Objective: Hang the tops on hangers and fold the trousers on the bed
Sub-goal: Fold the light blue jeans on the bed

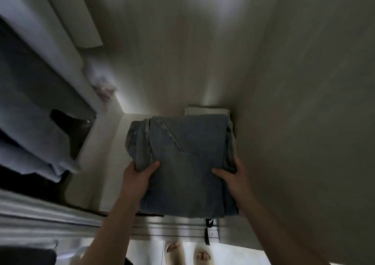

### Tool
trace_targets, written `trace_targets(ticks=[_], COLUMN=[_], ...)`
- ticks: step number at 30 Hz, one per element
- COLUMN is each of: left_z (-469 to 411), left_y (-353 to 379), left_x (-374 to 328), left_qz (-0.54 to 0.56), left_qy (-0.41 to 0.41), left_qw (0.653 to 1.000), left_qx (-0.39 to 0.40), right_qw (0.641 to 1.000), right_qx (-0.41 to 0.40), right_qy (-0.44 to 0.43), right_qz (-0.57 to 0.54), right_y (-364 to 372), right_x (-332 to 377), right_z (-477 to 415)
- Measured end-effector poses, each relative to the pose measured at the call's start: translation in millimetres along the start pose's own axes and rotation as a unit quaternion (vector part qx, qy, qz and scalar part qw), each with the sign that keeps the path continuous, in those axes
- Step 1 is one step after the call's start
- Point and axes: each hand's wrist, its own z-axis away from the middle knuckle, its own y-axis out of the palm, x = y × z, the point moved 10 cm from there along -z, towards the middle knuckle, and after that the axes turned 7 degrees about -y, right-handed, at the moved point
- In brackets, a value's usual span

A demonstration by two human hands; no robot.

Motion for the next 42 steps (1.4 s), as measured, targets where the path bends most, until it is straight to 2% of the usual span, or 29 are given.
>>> trace_targets(ticks=[6, 13, 19, 21, 22, 24, 25, 28, 31, 36, 39, 42], left_z=[-94.5, -195.3, -236.6, -228.4, -216.3, -192.0, -189.4, -212.8, -238.2, -264.7, -274.9, -283.3], left_y=[73.9, 154.5, 203.5, 201.5, 204.8, 233.6, 252.4, 284.7, 290.7, 303.8, 308.4, 312.7], left_x=[-6.5, -16.2, -14.1, -21.8, -33.4, -45.8, -40.0, -0.6, 28.7, 42.0, 42.4, 40.9], left_qz=[-0.025, -0.053, -0.167, -0.279, -0.337, -0.407, -0.444, -0.547, -0.574, -0.561, -0.568, -0.572], left_qy=[0.000, 0.014, 0.043, 0.129, 0.211, 0.360, 0.386, 0.330, 0.322, 0.353, 0.341, 0.301], left_qw=[0.997, 0.994, 0.980, 0.951, 0.917, 0.839, 0.809, 0.768, 0.752, 0.748, 0.749, 0.761], left_qx=[0.075, 0.099, 0.099, 0.021, -0.022, -0.024, 0.000, 0.034, 0.022, -0.002, 0.005, 0.050], right_qw=[0.997, 0.993, 0.961, 0.919, 0.880, 0.819, 0.805, 0.776, 0.759, 0.736, 0.741, 0.751], right_qx=[-0.077, -0.095, -0.131, -0.145, -0.145, -0.112, -0.085, -0.034, -0.014, -0.029, 0.002, 0.052], right_qy=[-0.008, -0.011, 0.023, -0.045, -0.097, -0.157, -0.152, -0.089, -0.077, -0.081, -0.063, -0.024], right_qz=[0.013, 0.067, 0.242, 0.365, 0.442, 0.540, 0.567, 0.624, 0.646, 0.672, 0.669, 0.658], right_y=[-22.5, -38.4, -57.2, -47.0, -34.5, -5.9, 3.5, 6.4, 5.3, 8.4, 9.0, 7.4], right_x=[-9.9, -20.4, -39.6, -30.4, -24.5, -26.9, -37.3, -78.4, -111.1, -135.7, -145.8, -150.2], right_z=[-73.2, -183.0, -237.2, -234.4, -230.7, -231.4, -237.8, -262.5, -279.2, -306.2, -323.6, -335.8])
